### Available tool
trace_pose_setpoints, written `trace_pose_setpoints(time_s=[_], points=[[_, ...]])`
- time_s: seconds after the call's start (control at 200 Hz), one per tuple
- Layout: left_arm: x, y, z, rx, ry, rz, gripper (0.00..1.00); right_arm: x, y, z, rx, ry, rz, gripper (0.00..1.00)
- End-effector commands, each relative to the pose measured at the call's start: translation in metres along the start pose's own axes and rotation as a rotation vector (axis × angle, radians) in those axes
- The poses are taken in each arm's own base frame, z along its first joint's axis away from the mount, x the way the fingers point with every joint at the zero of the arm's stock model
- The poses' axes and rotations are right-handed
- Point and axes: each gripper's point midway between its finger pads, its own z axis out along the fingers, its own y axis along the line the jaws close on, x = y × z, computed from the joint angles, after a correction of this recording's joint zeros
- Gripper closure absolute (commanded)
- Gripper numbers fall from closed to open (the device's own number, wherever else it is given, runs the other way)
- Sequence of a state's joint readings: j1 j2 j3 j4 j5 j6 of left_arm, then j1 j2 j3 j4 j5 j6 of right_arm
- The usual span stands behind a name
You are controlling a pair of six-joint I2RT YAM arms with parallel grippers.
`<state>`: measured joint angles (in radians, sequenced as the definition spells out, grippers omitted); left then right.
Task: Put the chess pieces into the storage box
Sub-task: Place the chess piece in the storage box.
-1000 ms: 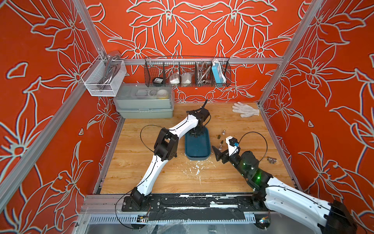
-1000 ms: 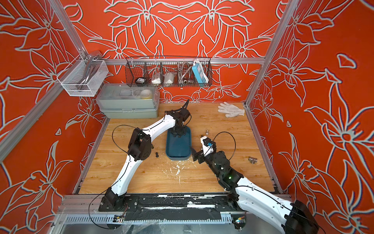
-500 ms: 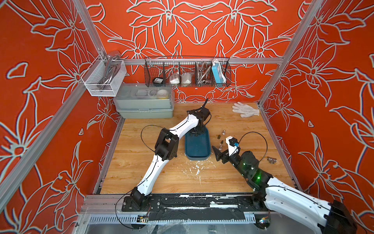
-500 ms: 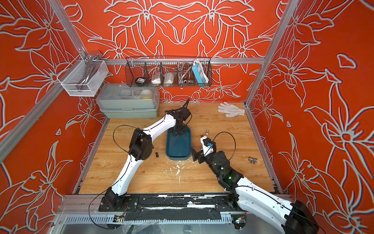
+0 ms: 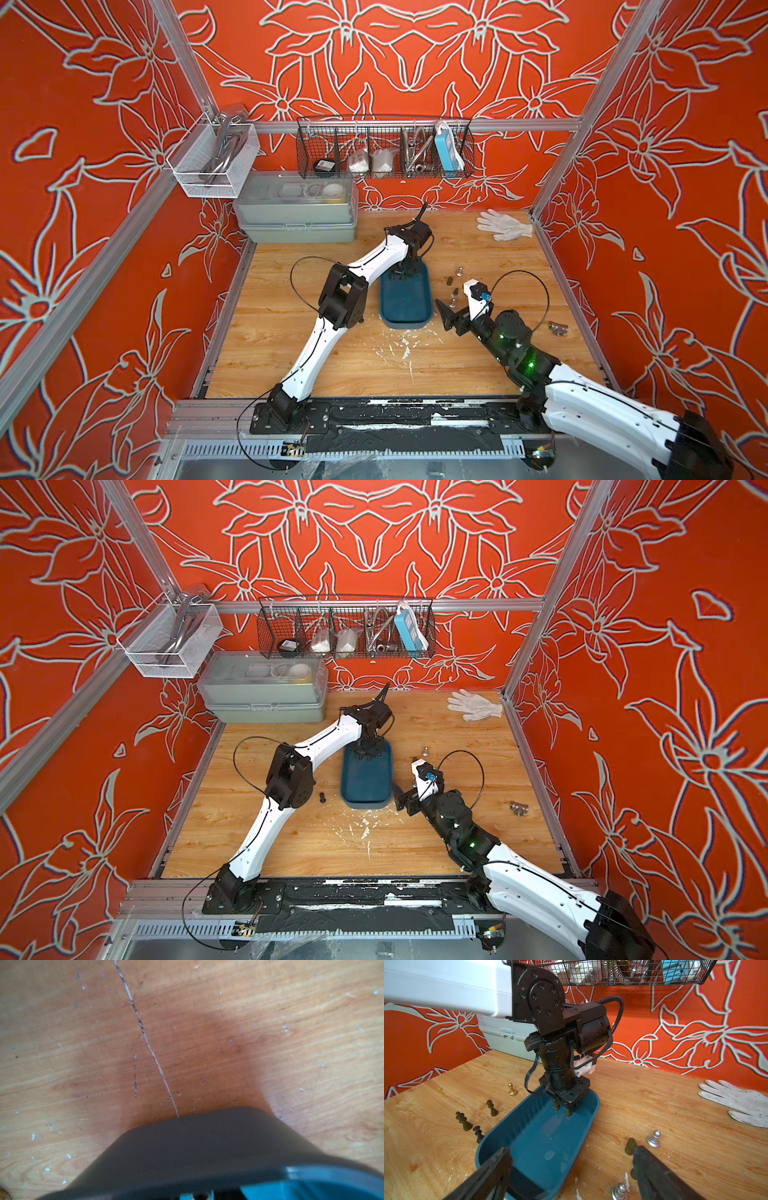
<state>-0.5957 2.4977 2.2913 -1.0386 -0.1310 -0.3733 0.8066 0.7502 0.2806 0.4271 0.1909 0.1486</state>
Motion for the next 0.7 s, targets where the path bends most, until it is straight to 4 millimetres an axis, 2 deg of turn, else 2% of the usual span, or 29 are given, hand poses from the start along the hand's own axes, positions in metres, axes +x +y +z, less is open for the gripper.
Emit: trace_pose_setpoints(time_s=[0.0,0.2,0.335,0.415,0.546,0.631,0.691], points=[[0.001,0.005,0.000,-0.021,0.009,0.009,0.71,-0.001,-0.002,-0.001,0.010,-0.016,0.014,0.04],[-0.006,0.004,-0.019,-0.004,-0.023,0.004,0.59,-0.002,-0.002,-0.001,0.014,-0.016,0.012,0.04],[-0.013,0.004,-0.037,0.006,-0.060,0.000,0.56,-0.002,-0.005,-0.002,0.028,-0.013,0.007,0.05],[-0.017,0.003,-0.052,0.022,-0.085,-0.003,0.56,0.000,-0.018,-0.002,0.106,0.008,0.033,0.05],[-0.025,-0.004,-0.096,0.079,-0.150,-0.001,0.51,0.004,-0.045,0.007,0.206,0.109,0.120,0.05],[-0.021,-0.007,-0.136,0.108,-0.207,0.009,0.51,0.001,-0.065,0.019,0.222,0.215,0.241,0.07],[-0.015,-0.009,-0.165,0.127,-0.254,0.019,0.49,-0.001,-0.076,0.027,0.256,0.306,0.259,0.07]])
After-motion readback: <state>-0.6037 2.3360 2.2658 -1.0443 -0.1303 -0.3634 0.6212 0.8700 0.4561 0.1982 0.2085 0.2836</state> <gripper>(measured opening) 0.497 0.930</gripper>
